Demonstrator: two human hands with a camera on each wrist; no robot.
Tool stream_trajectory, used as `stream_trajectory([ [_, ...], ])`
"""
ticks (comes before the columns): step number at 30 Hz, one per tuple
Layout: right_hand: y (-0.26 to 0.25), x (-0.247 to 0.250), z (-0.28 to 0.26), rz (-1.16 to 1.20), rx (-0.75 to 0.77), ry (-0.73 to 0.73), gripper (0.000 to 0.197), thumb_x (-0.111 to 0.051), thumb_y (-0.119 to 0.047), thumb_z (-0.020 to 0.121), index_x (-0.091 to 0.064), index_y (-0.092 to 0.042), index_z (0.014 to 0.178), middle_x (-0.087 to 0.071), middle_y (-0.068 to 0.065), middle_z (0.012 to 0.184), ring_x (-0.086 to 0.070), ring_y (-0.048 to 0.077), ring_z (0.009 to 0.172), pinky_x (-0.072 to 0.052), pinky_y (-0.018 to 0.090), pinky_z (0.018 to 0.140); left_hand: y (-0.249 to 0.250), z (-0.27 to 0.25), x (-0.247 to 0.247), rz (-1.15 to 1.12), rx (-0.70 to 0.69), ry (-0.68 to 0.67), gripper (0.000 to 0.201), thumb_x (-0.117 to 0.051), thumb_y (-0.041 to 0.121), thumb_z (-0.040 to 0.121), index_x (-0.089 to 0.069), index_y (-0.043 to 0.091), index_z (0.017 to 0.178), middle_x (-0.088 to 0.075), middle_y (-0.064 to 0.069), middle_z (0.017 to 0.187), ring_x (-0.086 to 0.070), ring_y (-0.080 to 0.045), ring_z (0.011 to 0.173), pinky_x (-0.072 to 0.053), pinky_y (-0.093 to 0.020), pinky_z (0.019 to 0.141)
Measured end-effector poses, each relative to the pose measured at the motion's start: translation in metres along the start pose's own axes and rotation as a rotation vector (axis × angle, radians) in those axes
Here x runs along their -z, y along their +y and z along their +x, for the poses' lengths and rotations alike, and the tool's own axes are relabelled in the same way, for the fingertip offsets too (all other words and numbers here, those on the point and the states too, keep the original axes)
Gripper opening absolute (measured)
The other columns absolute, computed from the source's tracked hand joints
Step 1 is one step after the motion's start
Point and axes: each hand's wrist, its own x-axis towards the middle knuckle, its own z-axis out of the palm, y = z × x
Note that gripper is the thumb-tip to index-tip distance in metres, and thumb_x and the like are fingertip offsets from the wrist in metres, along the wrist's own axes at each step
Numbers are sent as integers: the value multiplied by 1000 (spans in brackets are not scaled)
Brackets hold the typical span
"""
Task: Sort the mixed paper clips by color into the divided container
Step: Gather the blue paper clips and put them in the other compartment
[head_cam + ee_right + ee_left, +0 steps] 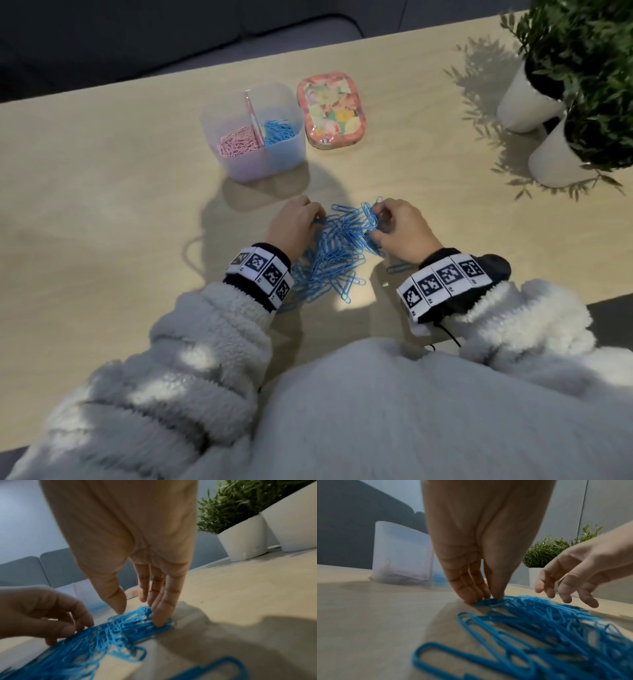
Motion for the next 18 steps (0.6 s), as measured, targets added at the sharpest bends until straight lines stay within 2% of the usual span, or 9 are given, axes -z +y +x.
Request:
stream_trajectory([
  [2,1,7,1,-81,30,9,46,-72,-15,68,-57,-10,111,-54,16,109,-53,33,104,-44,37,90,-1,1,3,5,23,0,25,-61,9,81,-62,1,106,-58,-23,104,-56,-37,98,-45,-43,84],
  [5,2,9,-2,-267,39,-113,71,-79,-26,64,-48,-14,127,-45,14,123,-42,33,117,-43,43,97,0,3,5,54,25,-49,31,-65,12,79,-60,2,108,-56,-22,107,-55,-36,100,-42,-41,85],
  [7,-1,1,-4,-326,87,-146,74,-78,-27,67,-44,-15,132,-43,12,125,-39,32,118,-43,43,96,6,6,5,98,4,-95,29,-63,12,80,-62,2,106,-55,-22,106,-54,-37,101,-42,-43,85],
  [10,-8,-10,-3,-331,198,-106,53,-69,-20,78,-50,-12,127,-48,13,120,-43,32,113,-44,42,93,14,9,3,134,17,-132,25,-58,8,82,-62,4,106,-58,-21,106,-55,-37,101,-42,-43,85],
  [13,-12,-15,-3,-334,296,-64,27,-53,-4,83,-59,-3,109,-55,19,106,-51,37,101,-45,44,82,16,9,1,137,9,-131,21,-54,2,82,-61,1,102,-57,-23,106,-54,-38,100,-40,-45,85],
  [15,-15,-15,-2,-359,331,-54,20,-49,-1,82,-60,1,98,-58,22,98,-54,39,95,-44,43,76,14,8,0,150,2,-114,19,-50,0,83,-59,0,100,-56,-24,105,-53,-39,99,-40,-48,85],
  [18,-17,-7,2,-390,316,-54,20,-49,0,81,-62,-1,95,-62,22,98,-57,38,96,-42,40,78,8,5,-2,159,7,-84,20,-49,-1,82,-56,1,100,-57,-22,102,-52,-38,97,-41,-50,83],
])
